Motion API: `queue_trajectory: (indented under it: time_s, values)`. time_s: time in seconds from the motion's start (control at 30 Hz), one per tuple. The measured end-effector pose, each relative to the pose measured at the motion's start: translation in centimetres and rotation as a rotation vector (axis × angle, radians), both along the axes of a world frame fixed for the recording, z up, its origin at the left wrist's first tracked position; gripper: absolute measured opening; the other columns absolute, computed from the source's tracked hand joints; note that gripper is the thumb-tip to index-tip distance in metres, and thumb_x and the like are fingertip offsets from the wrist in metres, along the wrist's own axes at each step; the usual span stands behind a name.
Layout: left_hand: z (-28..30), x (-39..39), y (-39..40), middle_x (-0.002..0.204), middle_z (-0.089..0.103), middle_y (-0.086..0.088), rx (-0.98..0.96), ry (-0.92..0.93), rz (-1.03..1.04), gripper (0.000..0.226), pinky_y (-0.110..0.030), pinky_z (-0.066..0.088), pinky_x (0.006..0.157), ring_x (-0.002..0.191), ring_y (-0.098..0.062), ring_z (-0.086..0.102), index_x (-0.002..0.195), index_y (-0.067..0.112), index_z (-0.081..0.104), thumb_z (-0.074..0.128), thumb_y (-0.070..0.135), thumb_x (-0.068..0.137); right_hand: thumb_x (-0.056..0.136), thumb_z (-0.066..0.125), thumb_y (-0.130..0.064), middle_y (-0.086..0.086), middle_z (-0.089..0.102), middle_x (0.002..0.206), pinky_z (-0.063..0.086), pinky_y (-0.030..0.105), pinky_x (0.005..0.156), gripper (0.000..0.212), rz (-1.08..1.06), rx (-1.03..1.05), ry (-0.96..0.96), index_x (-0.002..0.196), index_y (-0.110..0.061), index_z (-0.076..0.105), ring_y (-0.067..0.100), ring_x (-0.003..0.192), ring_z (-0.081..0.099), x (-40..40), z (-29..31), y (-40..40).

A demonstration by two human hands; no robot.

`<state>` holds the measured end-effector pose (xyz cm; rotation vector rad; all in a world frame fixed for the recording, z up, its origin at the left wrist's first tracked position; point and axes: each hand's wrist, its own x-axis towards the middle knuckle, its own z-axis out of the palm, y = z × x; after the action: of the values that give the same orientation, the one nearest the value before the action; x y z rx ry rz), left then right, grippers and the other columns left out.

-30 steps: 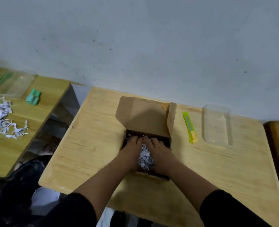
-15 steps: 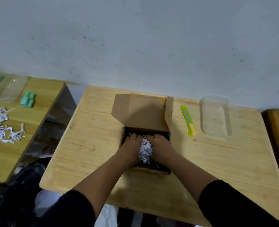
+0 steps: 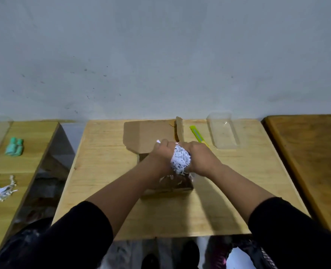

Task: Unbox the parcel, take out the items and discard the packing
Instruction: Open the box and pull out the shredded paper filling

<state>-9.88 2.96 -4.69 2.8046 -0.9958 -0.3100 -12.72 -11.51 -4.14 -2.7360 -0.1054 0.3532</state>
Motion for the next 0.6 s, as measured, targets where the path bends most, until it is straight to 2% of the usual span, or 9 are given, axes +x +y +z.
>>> queue_trajectory:
  time_s: [0.03,0.13,0.2,0.27,0.3,0.37,0.43,0.5,0.6]
  values:
    - [0.4,-0.1,-0.7,0.101,0.059,-0.019,-0.050,0.008,-0.016,0.060,-0.044,0.051,0.083,0.093,-0.036,0.055,0.108,-0.001,0.056,0.078,0.035,0.066,0.058,0.077,-0.019,0.013,0.064,0.094,0.038,0.027,0.065,0.056,-0.024,0.005,0.004,0.110,-0.019,0.057,0.031,0.089,0.059,-0.4,0.6,-0.8]
    - [1.4,-0.9,-4.0,0.132,0.036,-0.015,-0.116,0.155,0.042,0.081,-0.039,0.035,0.104,0.124,-0.033,0.034,0.134,0.006,0.032,0.077,0.028,0.070,0.052,0.078,-0.010,0.013,0.062,0.092,0.039,0.028,0.063,0.053,-0.091,0.009,0.008,0.100,-0.017,0.058,0.030,0.085,0.058,-2.2,2.3,-3.8]
    - [1.0,-1.5,-6.6,0.132,0.035,-0.015,-0.214,0.187,0.038,0.081,-0.036,0.033,0.104,0.124,-0.032,0.034,0.133,0.006,0.032,0.077,0.029,0.070,0.051,0.079,-0.011,0.014,0.063,0.092,0.041,0.030,0.064,0.054,-0.121,-0.007,0.008,0.101,-0.018,0.058,0.031,0.084,0.058,-3.4,2.6,-6.1]
    - [-0.2,-2.6,-9.1,0.120,0.046,-0.016,-0.292,0.147,-0.013,0.073,-0.034,0.035,0.095,0.112,-0.032,0.042,0.124,0.005,0.043,0.079,0.030,0.066,0.052,0.079,-0.014,0.012,0.063,0.092,0.040,0.029,0.064,0.055,-0.146,-0.003,0.022,0.103,-0.019,0.058,0.031,0.085,0.058,-4.5,1.9,-8.7]
    - [-1.2,-2.9,-10.5,0.106,0.055,-0.016,-0.308,0.099,-0.049,0.068,-0.032,0.038,0.083,0.099,-0.031,0.048,0.113,0.004,0.050,0.082,0.032,0.060,0.052,0.079,-0.015,0.012,0.064,0.093,0.041,0.029,0.065,0.056,-0.161,0.000,0.038,0.104,-0.020,0.058,0.031,0.086,0.059,-5.0,1.0,-10.0]
    - [-3.1,-3.9,-12.8,0.076,0.062,-0.012,-0.299,0.102,-0.084,0.077,-0.028,0.040,0.061,0.069,-0.028,0.057,0.095,0.004,0.055,0.089,0.038,0.035,0.053,0.079,-0.018,0.010,0.064,0.101,0.042,0.028,0.070,0.065,-0.167,0.005,0.073,0.115,-0.022,0.056,0.030,0.093,0.058,-5.9,-0.7,-12.6]
    - [-5.6,-5.1,-14.9,0.069,0.064,-0.015,-0.337,0.170,-0.115,0.089,-0.020,0.047,0.052,0.057,-0.029,0.063,0.093,-0.001,0.059,0.091,0.035,0.019,0.059,0.078,-0.018,0.012,0.063,0.107,0.043,0.027,0.076,0.067,-0.172,0.011,0.094,0.122,-0.021,0.054,0.030,0.099,0.058,-6.8,-2.5,-14.6]
    - [-7.1,-5.9,-16.2,0.079,0.064,-0.025,-0.312,0.235,-0.083,0.090,-0.033,0.055,0.061,0.065,-0.040,0.064,0.100,-0.007,0.059,0.094,0.027,0.025,0.065,0.074,-0.018,0.014,0.062,0.108,0.043,0.026,0.077,0.059,-0.177,0.014,0.102,0.121,-0.021,0.055,0.030,0.099,0.059,-7.4,-4.5,-16.3]
    - [-9.0,-6.6,-17.5,0.101,0.060,-0.034,-0.300,0.271,0.020,0.084,-0.050,0.051,0.078,0.086,-0.050,0.061,0.112,-0.011,0.056,0.092,0.020,0.043,0.072,0.070,-0.030,0.012,0.059,0.111,0.045,0.026,0.082,0.059,-0.193,0.051,0.084,0.127,-0.027,0.050,0.029,0.101,0.058,-7.9,-7.4,-17.9]
